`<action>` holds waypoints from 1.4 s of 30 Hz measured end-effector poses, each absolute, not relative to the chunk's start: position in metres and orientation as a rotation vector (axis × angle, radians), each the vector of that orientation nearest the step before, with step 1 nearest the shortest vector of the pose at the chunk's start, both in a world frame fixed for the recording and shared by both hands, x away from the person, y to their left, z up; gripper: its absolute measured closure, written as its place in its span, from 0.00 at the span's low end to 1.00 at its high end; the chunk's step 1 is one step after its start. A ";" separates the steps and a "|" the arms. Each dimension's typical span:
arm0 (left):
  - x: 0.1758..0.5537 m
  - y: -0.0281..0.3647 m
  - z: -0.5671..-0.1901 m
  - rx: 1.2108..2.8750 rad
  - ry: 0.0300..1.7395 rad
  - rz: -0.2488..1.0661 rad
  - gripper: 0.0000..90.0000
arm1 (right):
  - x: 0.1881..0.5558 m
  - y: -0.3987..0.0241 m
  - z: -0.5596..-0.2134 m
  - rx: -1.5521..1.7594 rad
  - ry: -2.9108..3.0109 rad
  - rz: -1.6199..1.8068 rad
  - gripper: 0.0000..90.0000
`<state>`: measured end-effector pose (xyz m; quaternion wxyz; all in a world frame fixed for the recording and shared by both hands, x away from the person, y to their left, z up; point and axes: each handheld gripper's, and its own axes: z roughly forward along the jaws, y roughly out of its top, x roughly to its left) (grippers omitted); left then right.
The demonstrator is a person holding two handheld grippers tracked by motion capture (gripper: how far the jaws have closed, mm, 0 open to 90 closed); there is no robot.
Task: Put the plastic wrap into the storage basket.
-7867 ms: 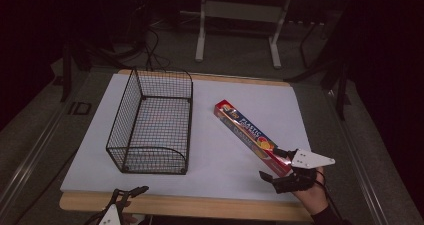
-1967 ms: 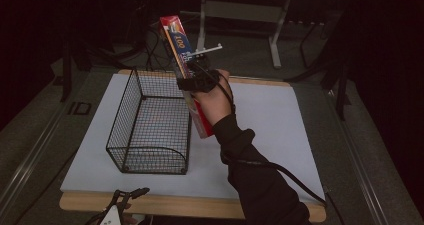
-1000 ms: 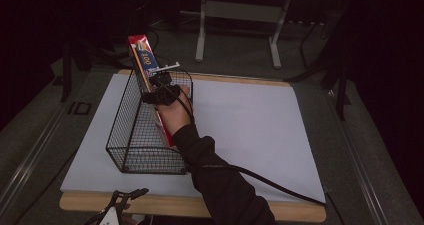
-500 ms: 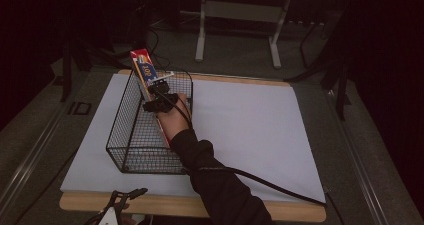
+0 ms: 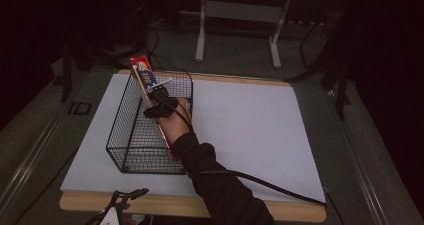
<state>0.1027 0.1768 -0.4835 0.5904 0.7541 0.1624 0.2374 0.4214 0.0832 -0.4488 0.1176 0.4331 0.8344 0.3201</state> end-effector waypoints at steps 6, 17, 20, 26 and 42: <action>0.103 0.176 -0.484 1.759 0.378 0.549 0.00 | 0.423 0.082 -0.457 1.254 2.467 0.901 0.42; 0.103 0.176 -0.484 1.765 0.376 0.546 0.00 | 0.422 0.077 -0.451 1.221 2.489 0.956 0.33; 0.103 0.176 -0.484 1.766 0.376 0.546 0.00 | 0.420 0.075 -0.446 1.205 2.490 0.980 0.29; 0.104 0.175 -0.485 1.772 0.376 0.546 0.00 | 0.418 0.062 -0.435 1.167 2.514 1.081 0.17; 0.104 0.173 -0.486 1.779 0.376 0.543 0.00 | 0.399 -0.003 -0.405 1.044 2.506 1.140 0.15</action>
